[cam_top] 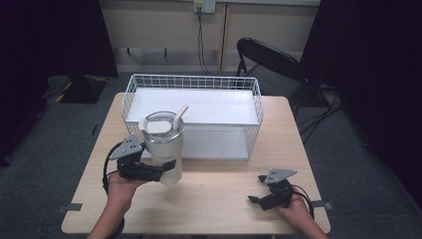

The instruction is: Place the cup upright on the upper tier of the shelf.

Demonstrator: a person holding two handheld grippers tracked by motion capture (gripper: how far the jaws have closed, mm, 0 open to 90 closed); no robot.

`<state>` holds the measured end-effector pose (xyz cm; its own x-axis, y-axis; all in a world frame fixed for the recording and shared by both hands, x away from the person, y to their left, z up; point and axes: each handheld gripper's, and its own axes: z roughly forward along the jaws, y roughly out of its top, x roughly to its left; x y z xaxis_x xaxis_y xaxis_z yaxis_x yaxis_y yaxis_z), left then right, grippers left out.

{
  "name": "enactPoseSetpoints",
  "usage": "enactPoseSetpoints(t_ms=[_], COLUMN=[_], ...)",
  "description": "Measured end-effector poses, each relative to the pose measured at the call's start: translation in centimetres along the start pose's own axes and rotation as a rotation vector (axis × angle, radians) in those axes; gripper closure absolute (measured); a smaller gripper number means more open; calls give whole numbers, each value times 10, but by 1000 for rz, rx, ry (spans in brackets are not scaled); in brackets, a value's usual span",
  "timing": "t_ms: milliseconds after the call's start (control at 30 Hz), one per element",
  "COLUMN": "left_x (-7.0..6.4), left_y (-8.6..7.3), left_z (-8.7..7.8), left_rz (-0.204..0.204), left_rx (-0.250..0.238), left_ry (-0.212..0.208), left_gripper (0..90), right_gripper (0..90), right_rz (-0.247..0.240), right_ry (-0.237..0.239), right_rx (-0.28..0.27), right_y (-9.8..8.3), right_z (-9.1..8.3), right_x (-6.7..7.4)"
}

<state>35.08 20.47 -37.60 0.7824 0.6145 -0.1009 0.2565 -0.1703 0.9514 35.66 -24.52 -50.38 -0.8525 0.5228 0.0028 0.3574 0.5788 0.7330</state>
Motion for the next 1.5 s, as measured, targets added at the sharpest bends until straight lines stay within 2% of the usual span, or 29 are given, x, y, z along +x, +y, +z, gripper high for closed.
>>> enactPoseSetpoints(t_ms=[167,400,667,1067,1500], left_x=[1,3,4,5,5], left_y=[10,23,38,51,69], left_z=[1,1,0,-1,-2], left_rz=[-18,-10,-26,-38,-27], left_rx=[0,18,13,-24,-40], left_ry=[-2,8,-2,-3,-3], left_gripper=[103,103,103,104,104], right_gripper=[128,129,128,128,128], right_rz=[0,0,0,0,0], right_ry=[0,0,0,0,0], right_rx=[0,0,0,0,0], right_y=[0,0,0,0,0], right_z=[0,0,0,0,0], right_x=[0,0,0,0,0])
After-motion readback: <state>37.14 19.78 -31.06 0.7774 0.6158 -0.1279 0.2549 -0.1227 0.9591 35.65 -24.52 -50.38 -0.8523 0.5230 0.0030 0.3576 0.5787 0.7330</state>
